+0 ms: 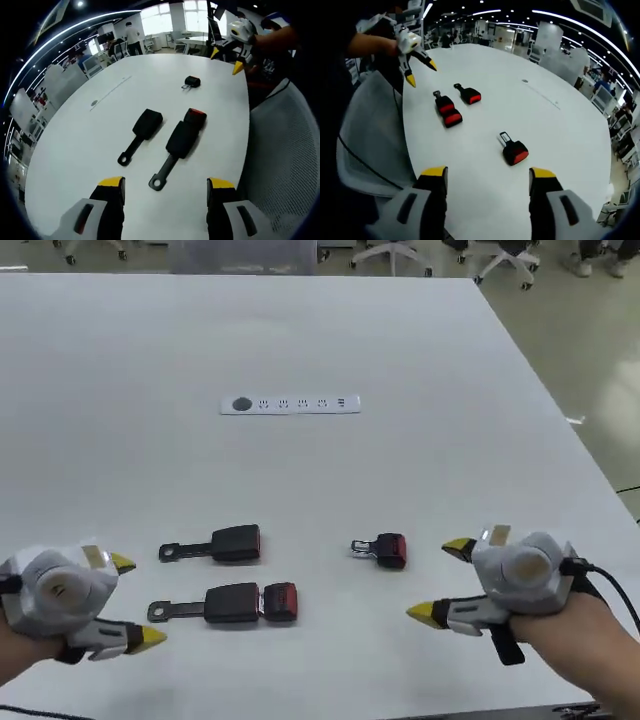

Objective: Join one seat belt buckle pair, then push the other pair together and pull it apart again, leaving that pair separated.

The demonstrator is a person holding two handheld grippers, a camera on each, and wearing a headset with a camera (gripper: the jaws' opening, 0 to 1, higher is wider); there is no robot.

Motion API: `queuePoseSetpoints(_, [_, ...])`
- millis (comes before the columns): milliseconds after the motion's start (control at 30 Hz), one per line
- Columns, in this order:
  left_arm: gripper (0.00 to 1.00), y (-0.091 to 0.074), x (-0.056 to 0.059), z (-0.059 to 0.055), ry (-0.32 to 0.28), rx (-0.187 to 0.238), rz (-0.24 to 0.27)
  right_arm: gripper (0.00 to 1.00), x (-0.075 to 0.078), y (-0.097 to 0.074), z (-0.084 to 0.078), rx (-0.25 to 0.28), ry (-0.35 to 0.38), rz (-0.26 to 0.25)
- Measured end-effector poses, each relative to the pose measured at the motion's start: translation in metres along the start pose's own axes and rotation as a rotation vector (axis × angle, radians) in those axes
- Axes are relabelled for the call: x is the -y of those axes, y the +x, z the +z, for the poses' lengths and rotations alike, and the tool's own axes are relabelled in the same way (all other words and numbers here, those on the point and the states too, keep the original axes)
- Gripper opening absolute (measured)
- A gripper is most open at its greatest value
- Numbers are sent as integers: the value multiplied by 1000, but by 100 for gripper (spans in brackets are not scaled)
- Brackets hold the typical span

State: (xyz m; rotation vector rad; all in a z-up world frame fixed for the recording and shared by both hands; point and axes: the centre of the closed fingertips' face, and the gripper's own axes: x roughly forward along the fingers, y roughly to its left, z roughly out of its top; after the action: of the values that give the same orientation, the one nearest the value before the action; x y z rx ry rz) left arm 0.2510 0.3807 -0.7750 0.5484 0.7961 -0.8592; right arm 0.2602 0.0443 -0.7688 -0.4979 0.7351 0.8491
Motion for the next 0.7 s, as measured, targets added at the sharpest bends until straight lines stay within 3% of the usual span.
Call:
queuePoseSetpoints(67, [73,-3,4,-5,-8,15,6,71,-6,1,1,-6,4,0])
queuePoseSetpoints(200, [82,-14,11,-1,11,34,22,77,-17,1,7,7,-29,18])
queuePoseSetpoints(267, [84,-20,10,-1,0,40,44,80,-19,-1,12,24,-50,14])
queuePoseSetpoints(400, [89,-29,2,-1,-61,80,93,89,-16,-8,16,69,-3,-17])
queuePoseSetpoints(567, [96,-29,1,-18,-120,58,95,98,-18,-11,11,90,27,-27])
queuePoseSetpoints(700, [100,-32,2,-21,-123,47,101,100,-16,-14,7,80,15,-36])
